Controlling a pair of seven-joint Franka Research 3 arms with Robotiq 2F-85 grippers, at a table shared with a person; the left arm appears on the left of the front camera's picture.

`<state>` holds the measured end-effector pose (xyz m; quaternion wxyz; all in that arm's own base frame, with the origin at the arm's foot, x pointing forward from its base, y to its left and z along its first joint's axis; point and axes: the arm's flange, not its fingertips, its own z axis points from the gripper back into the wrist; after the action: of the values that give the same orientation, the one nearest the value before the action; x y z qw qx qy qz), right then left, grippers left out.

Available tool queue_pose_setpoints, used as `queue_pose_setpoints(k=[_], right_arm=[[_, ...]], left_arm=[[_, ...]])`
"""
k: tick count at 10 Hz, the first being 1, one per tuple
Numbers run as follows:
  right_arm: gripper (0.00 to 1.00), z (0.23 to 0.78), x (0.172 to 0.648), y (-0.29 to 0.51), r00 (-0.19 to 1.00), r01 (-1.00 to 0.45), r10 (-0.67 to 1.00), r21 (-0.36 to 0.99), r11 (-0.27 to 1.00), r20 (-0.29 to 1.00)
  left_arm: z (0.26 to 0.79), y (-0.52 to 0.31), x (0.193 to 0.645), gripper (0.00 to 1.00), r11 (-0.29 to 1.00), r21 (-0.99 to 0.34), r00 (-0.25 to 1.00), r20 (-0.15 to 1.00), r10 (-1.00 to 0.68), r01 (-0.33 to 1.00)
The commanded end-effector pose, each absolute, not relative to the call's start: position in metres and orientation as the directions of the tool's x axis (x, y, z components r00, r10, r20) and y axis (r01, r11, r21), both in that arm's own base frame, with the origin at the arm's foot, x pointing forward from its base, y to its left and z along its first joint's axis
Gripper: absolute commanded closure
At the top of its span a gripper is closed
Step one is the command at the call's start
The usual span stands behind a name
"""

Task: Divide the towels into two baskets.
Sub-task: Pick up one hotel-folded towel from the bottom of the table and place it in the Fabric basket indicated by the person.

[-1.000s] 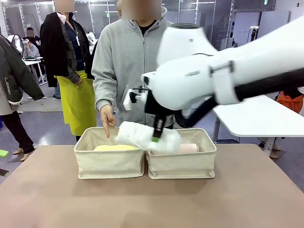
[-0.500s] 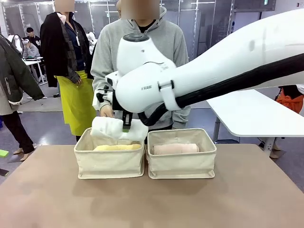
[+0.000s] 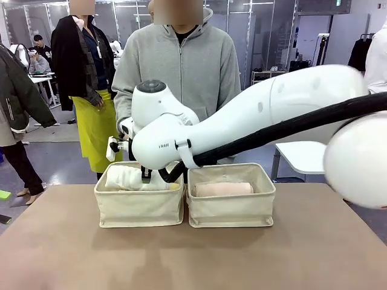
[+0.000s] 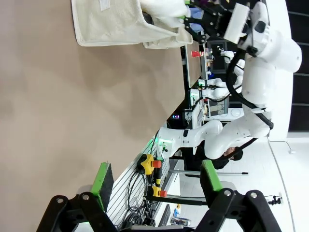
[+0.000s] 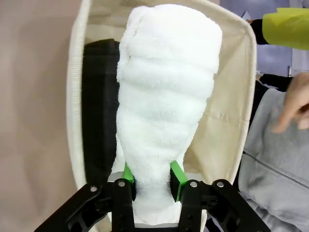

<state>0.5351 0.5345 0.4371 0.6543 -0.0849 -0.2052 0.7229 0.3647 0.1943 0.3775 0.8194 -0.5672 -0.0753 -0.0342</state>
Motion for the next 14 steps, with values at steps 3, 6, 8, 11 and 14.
queue_pose_setpoints(k=[3,6,8,11,14], right_arm=[[0.38,0.438,0.542,0.537,-0.092,-0.921,0.985,-0.389,-0.028,0.147],[0.0,0.441,0.537,0.535,-0.092,-0.92,0.985,-0.391,-0.027,0.148],[0.0,0.446,0.534,0.529,-0.081,-0.916,0.982,-0.401,-0.006,0.171],[0.0,0.446,0.542,0.532,-0.107,-0.911,0.982,-0.411,-0.034,0.157],[0.0,0.446,0.542,0.532,-0.107,-0.911,0.982,-0.411,-0.034,0.157]], left_arm=[[0.38,0.193,0.362,0.08,0.341,-0.928,0.984,0.175,0.042,0.15],[0.38,0.193,0.362,0.08,0.341,-0.928,0.984,0.175,0.042,0.15],[0.38,0.193,0.362,0.08,0.341,-0.928,0.984,0.175,0.042,0.15],[0.38,0.193,0.362,0.08,0.341,-0.928,0.984,0.175,0.042,0.15],[0.38,0.193,0.362,0.08,0.341,-0.928,0.984,0.175,0.042,0.15]])
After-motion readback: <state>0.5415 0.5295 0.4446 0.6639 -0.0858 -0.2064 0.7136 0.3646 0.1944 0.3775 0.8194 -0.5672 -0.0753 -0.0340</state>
